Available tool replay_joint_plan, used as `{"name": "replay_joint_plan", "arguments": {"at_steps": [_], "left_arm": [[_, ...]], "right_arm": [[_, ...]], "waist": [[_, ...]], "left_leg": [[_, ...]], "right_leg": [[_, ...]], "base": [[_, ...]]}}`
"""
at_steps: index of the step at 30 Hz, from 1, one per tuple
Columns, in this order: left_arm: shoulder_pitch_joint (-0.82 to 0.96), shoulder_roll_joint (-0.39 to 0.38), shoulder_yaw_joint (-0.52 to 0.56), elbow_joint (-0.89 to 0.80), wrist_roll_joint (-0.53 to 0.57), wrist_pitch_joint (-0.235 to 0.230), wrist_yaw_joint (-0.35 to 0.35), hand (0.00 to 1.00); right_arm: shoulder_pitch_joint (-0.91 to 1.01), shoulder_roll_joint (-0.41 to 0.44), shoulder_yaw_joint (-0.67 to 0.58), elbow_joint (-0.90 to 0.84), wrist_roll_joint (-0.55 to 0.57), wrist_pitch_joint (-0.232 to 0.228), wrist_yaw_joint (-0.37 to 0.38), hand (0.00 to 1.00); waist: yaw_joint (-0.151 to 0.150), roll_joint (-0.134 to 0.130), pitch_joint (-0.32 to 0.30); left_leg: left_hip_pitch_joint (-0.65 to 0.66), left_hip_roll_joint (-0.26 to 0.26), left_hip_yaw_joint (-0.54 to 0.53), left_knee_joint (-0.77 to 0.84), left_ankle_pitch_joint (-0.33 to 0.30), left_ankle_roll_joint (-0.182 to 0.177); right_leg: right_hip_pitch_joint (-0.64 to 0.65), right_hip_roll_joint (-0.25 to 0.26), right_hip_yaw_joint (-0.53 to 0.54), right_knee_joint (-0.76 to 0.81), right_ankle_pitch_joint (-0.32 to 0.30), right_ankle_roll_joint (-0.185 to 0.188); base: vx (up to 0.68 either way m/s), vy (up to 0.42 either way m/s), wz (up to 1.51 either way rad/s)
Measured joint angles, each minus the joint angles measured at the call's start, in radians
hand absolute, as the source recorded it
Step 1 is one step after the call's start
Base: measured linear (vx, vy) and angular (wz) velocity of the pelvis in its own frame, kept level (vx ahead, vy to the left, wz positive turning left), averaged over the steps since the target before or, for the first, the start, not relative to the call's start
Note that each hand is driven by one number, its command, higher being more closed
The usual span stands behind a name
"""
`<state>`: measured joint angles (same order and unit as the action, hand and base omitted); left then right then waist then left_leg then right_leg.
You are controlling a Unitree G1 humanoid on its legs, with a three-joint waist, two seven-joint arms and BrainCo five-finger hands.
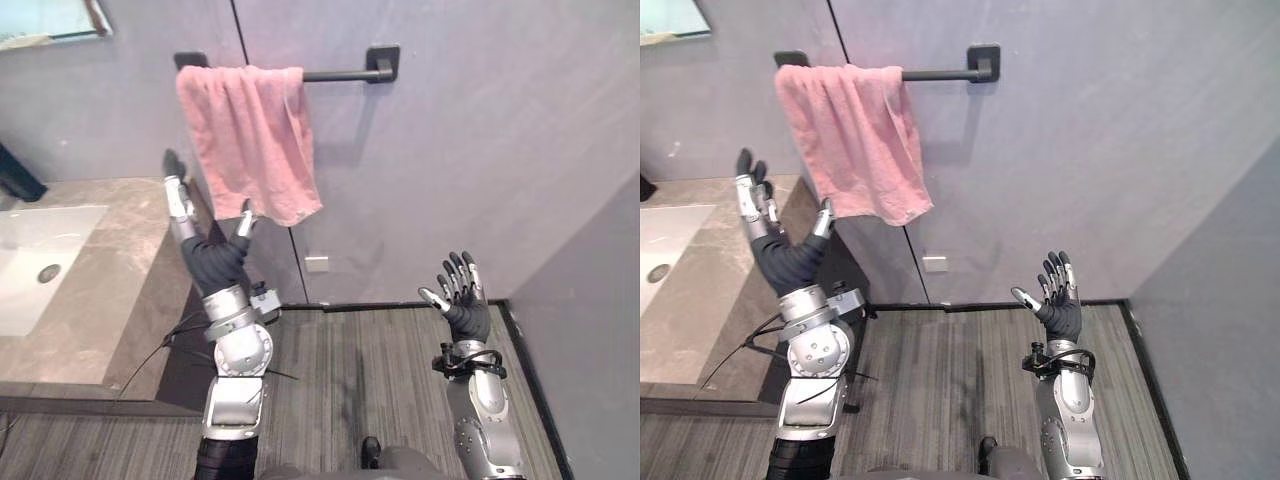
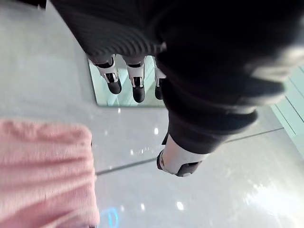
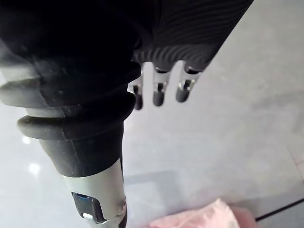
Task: Organize washtable
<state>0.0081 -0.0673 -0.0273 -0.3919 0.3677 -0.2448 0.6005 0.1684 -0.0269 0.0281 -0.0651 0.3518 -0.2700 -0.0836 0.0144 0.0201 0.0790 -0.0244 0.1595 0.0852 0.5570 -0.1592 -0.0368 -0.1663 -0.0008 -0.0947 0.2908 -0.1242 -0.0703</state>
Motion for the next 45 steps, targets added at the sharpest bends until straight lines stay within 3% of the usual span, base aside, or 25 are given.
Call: {"name": "replay_joint_plan", "arguments": {"at_steps": [3, 6, 9, 10, 11, 12, 16, 21, 25, 28, 29, 30, 34, 38, 40, 42, 45], "left_arm": [[0.037, -0.004, 0.063, -0.028, 0.001, 0.002, 0.042, 0.0], [0.064, -0.006, 0.117, -0.031, 0.001, 0.011, 0.057, 0.0], [0.085, -0.007, 0.155, -0.038, 0.001, 0.025, 0.061, 0.0], [0.101, -0.007, 0.156, -0.04, 0.002, 0.028, 0.061, 0.0], [0.13, -0.006, 0.156, -0.042, 0.003, 0.033, 0.057, 0.0], [0.143, -0.007, 0.163, -0.043, 0.003, 0.04, 0.057, 0.0], [0.155, -0.006, 0.148, -0.053, -0.002, 0.043, -0.006, 0.0], [0.157, -0.004, 0.092, -0.059, -0.053, 0.039, -0.083, 0.0], [0.172, 0.013, 0.044, -0.057, -0.134, 0.035, -0.141, 0.0], [0.167, 0.048, -0.008, 0.005, -0.223, 0.024, -0.206, 0.0], [0.166, 0.056, -0.018, 0.039, -0.246, 0.025, -0.227, 0.0], [0.165, 0.061, -0.023, 0.067, -0.252, 0.028, -0.234, 0.0], [0.146, 0.044, -0.042, 0.102, -0.256, 0.043, -0.25, 0.0], [0.074, 0.032, -0.045, 0.157, -0.256, 0.053, -0.247, 0.0], [0.079, 0.032, -0.01, 0.161, -0.254, 0.065, -0.239, 0.0], [0.079, 0.029, 0.022, 0.161, -0.239, 0.073, -0.211, 0.0], [0.092, 0.006, 0.068, 0.161, -0.238, 0.085, -0.179, 0.0]], "right_arm": [[-0.002, -0.023, -0.02, 0.0, 0.0, 0.001, -0.002, 0.0], [-0.018, -0.025, -0.034, 0.005, -0.006, 0.001, -0.007, 0.0], [-0.074, -0.022, -0.026, 0.042, -0.011, 0.001, -0.016, 0.0], [-0.08, -0.021, -0.023, 0.05, -0.013, 0.001, -0.021, 0.0], [-0.08, -0.02, -0.019, 0.054, -0.025, 0.002, -0.024, 0.0], [-0.078, -0.012, -0.018, 0.054, -0.033, 0.002, -0.027, 0.0], [-0.103, 0.005, -0.026, 0.05, -0.088, 0.004, -0.027, 0.0], [-0.105, 0.013, -0.086, 0.056, -0.089, 0.007, -0.049, 0.0], [-0.124, 0.037, -0.082, 0.103, -0.09, 0.013, -0.05, 0.0], [-0.123, 0.046, -0.08, 0.121, -0.087, 0.013, -0.047, 0.0], [-0.119, 0.046, -0.08, 0.122, -0.086, 0.014, -0.047, 0.0], [-0.118, 0.047, -0.081, 0.122, -0.086, 0.014, -0.047, 0.0], [-0.09, 0.042, -0.081, 0.111, -0.075, 0.013, -0.046, 0.0], [-0.033, 0.05, -0.076, 0.059, -0.07, 0.013, -0.042, 0.0], [-0.015, 0.055, -0.042, 0.038, -0.043, 0.013, -0.022, 0.0], [-0.013, 0.051, -0.02, 0.038, -0.039, 0.013, 0.0, 0.0], [-0.008, 0.033, -0.011, 0.017, -0.04, 0.015, 0.002, 0.0]], "waist": [[0.001, 0.002, -0.003], [0.004, 0.0, -0.003], [0.012, 0.007, -0.006], [0.026, 0.019, -0.012], [0.033, 0.016, -0.024], [0.031, 0.007, -0.033], [0.051, -0.015, -0.053], [0.054, -0.019, -0.054], [0.052, -0.034, -0.054], [0.042, -0.034, -0.053], [0.021, -0.031, -0.051], [0.004, -0.031, -0.051], [-0.001, -0.025, -0.053], [-0.012, -0.026, -0.052], [-0.007, -0.03, -0.049], [-0.001, -0.037, -0.046], [0.006, -0.018, -0.052]], "left_leg": [[-0.052, -0.007, -0.002, -0.126, -0.018, -0.022], [-0.073, -0.057, -0.036, -0.325, -0.015, -0.031], [-0.107, -0.097, -0.091, -0.438, 0.017, -0.069], [-0.102, -0.097, -0.095, -0.444, 0.073, -0.079], [-0.086, -0.111, -0.078, -0.439, 0.128, -0.04], [-0.085, -0.121, -0.069, -0.436, 0.128, -0.04], [-0.091, -0.177, -0.003, -0.421, 0.092, 0.022], [-0.065, -0.236, 0.056, -0.449, 0.076, 0.057], [-0.043, -0.236, 0.118, -0.457, 0.062, 0.079], [-0.042, -0.198, 0.13, -0.462, 0.058, 0.085], [-0.037, -0.18, 0.121, -0.463, 0.058, 0.084], [-0.029, -0.164, 0.117, -0.462, 0.055, 0.075], [0.018, -0.122, 0.104, -0.5, 0.066, 0.038], [0.004, -0.099, 0.052, -0.485, 0.063, 0.001], [-0.023, -0.088, 0.031, -0.376, 0.025, -0.023], [-0.059, -0.085, 0.031, -0.292, 0.019, -0.03], [-0.099, -0.078, 0.028, -0.236, 0.023, -0.033]], "right_leg": [[0.003, -0.041, -0.059, 0.007, -0.032, -0.007], [0.005, -0.096, -0.1, 0.046, -0.067, 0.016], [0.013, -0.124, -0.092, 0.069, -0.085, 0.052], [0.02, -0.124, -0.073, 0.08, -0.095, 0.069], [0.025, -0.13, -0.045, 0.093, -0.104, 0.1], [0.026, -0.141, -0.035, 0.087, -0.098, 0.111], [0.041, -0.191, 0.017, -0.031, -0.036, 0.182], [0.014, -0.249, 0.074, -0.001, -0.032, 0.191], [-0.013, -0.24, 0.098, -0.002, -0.024, 0.181], [-0.006, -0.161, 0.169, -0.094, -0.018, 0.192], [0.011, -0.124, 0.207, -0.124, -0.001, 0.198], [0.032, -0.104, 0.232, -0.145, 0.033, 0.19], [0.067, -0.066, 0.229, -0.154, 0.044, 0.165], [0.054, -0.046, 0.176, -0.081, -0.01, 0.128], [0.042, -0.044, 0.151, 0.012, -0.076, 0.109], [0.038, -0.048, 0.147, 0.043, -0.102, 0.098], [0.037, -0.049, 0.131, 0.049, -0.116, 0.085]], "base": [[0.04, -0.044, 0.86], [0.04, 0.069, 0.56], [0.05, 0.175, 0.03], [0.09, 0.24, -0.46], [0.13, 0.256, -0.46], [0.2, 0.303, -0.4], [0.14, 0.26, -0.31], [0.09, 0.218, -0.22], [0.05, 0.096, -0.55], [0.01, -0.064, -0.33], [0.01, -0.12, -0.02], [0.03, -0.115, -0.06], [0.03, -0.139, -0.14], [0.0, -0.141, 0.35], [0.01, -0.126, 0.39], [-0.01, -0.132, 0.19], [0.02, -0.095, 0.17]]}}
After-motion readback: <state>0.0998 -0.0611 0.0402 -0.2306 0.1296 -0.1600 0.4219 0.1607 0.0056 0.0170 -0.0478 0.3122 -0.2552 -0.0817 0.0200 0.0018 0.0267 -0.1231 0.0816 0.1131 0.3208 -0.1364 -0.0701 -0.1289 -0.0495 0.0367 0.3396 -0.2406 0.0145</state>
